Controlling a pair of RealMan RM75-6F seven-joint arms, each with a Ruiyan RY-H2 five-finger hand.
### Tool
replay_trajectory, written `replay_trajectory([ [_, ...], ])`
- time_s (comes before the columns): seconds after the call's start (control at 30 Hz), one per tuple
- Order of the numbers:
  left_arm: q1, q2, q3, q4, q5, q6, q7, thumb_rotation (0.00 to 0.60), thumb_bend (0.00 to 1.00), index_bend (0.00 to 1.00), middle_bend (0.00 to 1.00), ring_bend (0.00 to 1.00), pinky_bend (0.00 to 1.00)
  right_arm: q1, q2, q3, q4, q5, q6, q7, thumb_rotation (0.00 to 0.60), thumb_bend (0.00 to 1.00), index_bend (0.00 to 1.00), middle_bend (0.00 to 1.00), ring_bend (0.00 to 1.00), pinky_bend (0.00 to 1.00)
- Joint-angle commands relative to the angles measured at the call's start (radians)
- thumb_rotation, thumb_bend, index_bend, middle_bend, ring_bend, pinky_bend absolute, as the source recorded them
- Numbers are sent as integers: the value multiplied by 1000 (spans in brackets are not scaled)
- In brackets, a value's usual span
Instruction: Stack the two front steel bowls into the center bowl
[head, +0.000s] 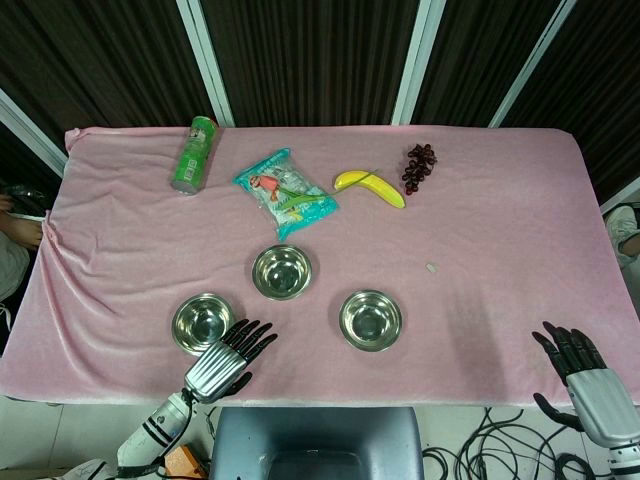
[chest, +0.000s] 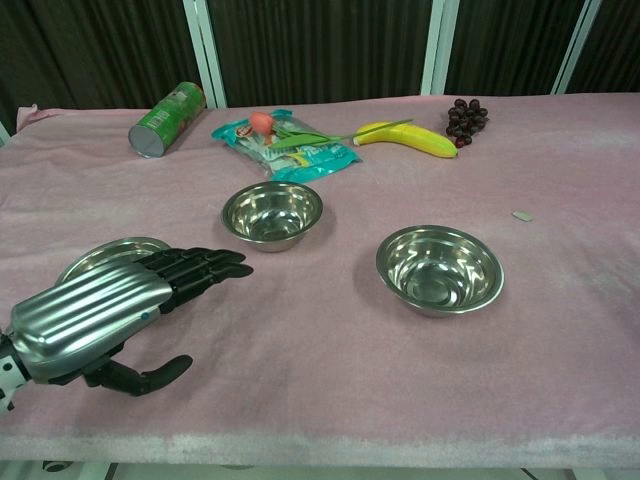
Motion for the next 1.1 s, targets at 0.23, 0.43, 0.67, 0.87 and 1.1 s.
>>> replay_trajectory([
  [0.23, 4, -7, 4, 11, -2, 10, 16, 600, 420, 0, 0, 0, 98, 0, 0, 1, 3, -4, 4, 5, 600, 391, 0, 0, 0, 0],
  [0.43, 41, 9, 4, 19, -8, 68, 81, 600, 420, 0, 0, 0, 98, 6, -3, -3, 0, -7, -13, -8, 600, 392, 0, 0, 0, 0],
  [0.67, 122, 47, 1, 90, -92, 116, 149, 600, 420, 122, 0, 0, 98, 2, -2, -3, -2, -7, -5, -3, 600, 391, 0, 0, 0, 0],
  [0.87, 141, 37, -5, 128, -129, 102, 160, 600, 421, 228, 0, 0, 97, 3, -7, -8, -4, -13, -11, -16, 600, 391, 0, 0, 0, 0],
  [1.1, 138, 11, -8, 183, -94, 133, 88, 600, 471, 488, 104, 51, 112, 4, -4, -8, -1, -8, -15, -9, 600, 391, 0, 0, 0, 0],
])
